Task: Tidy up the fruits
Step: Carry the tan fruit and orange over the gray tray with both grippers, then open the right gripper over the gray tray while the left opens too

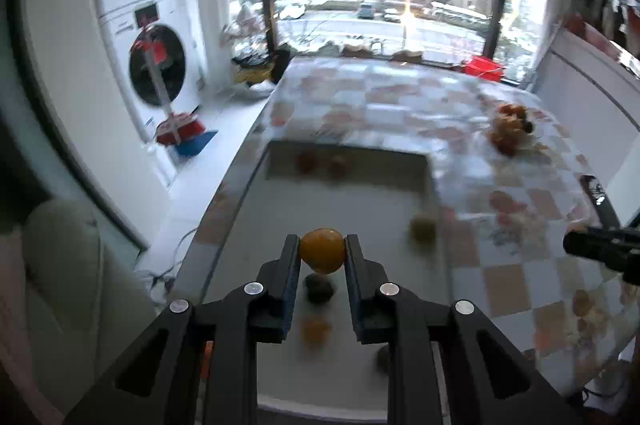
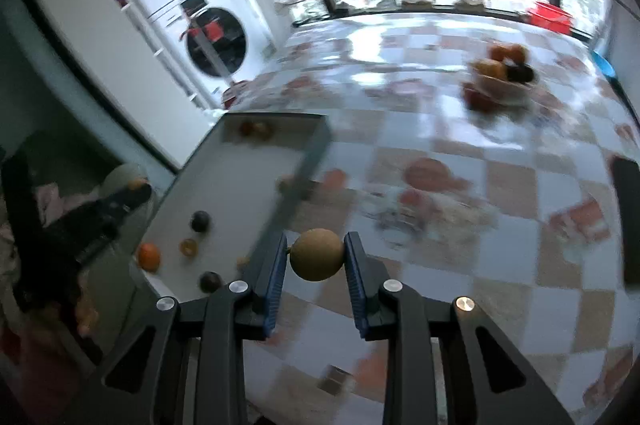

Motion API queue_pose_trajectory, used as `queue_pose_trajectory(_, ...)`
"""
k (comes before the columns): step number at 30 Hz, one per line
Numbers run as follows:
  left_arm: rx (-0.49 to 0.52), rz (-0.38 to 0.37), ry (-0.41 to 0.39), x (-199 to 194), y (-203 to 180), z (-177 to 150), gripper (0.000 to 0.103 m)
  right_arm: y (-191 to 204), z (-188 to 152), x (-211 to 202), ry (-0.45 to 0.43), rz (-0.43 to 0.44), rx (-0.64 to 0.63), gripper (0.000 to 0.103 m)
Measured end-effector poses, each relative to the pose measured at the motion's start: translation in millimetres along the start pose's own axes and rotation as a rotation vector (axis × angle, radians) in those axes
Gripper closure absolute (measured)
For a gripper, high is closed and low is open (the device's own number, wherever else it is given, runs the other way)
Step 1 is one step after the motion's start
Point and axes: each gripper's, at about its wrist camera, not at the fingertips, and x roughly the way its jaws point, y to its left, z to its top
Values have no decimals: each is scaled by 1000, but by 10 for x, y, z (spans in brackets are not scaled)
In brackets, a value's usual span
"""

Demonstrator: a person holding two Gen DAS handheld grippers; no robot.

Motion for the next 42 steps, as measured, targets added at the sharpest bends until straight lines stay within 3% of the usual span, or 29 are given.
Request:
queue_pose_trajectory(11,-29,14,57,393,-55,-231,80,651,126,655,106,14,-108,71)
queue_pose_trajectory(20,-27,16,91,604,-47,-298,80,717,129,918,146,-1,-121,71)
queue_pose_trajectory(42,-10,28,87,634,-71,-283,80,779,103,1183,181,-11,-154,71)
